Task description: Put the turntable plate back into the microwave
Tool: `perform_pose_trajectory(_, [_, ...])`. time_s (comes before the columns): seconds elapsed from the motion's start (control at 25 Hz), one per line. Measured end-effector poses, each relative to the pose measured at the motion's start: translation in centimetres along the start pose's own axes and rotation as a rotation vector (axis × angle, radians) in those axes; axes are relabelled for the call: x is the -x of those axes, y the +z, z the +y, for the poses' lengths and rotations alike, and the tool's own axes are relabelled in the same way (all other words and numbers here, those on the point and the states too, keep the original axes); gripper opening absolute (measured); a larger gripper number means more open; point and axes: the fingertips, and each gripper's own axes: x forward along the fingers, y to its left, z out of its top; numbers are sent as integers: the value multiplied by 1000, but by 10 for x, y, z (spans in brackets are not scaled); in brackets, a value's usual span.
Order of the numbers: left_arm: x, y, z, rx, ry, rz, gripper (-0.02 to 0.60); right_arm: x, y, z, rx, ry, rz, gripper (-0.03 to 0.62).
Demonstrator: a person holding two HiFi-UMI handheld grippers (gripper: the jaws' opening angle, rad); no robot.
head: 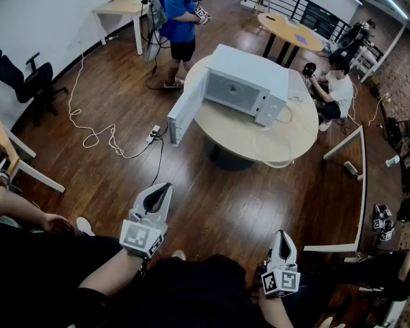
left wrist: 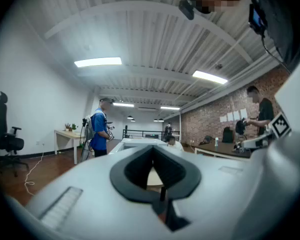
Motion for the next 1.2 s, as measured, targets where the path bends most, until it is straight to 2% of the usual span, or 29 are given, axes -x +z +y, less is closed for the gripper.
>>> perform_pose_trajectory(0.12, [5, -5, 20, -36, 32, -2, 6, -11, -5, 18, 18, 23, 5, 2])
perform_pose_trajectory(0.24, [0, -8, 43, -11, 97, -7, 6, -30, -15, 28, 1, 68, 36, 2])
perform_pose_trajectory(0.36, [-19, -9, 46, -11, 81, 4, 7, -53, -20, 19, 0, 82, 41, 2])
perform_pose_trajectory(0.48, [-52, -4, 56, -31, 88, 6, 6, -98, -23, -3, -55, 65, 21, 2])
perform_pose_trajectory(0.68, [-123, 14, 77, -56, 85, 36, 6, -181, 0, -34, -104, 78, -48, 2])
perform_pose_trajectory(0.84, [-189, 38, 81, -58, 65, 48, 7, -221, -1, -66, -167, 49, -1, 2])
perform_pose_trajectory(0.96, [-228, 52, 87, -64, 62, 49, 6, -242, -26, -92, -281, 25, 45, 2])
perform_pose_trajectory(1.12, [-259, 58, 103, -60, 108, 62, 6, -265, -95, -140, -455, -66, 145, 2])
perform_pose_trajectory(1.2, [-265, 65, 112, -71, 128, 67, 6, -271, -122, -158, -516, -73, 163, 6])
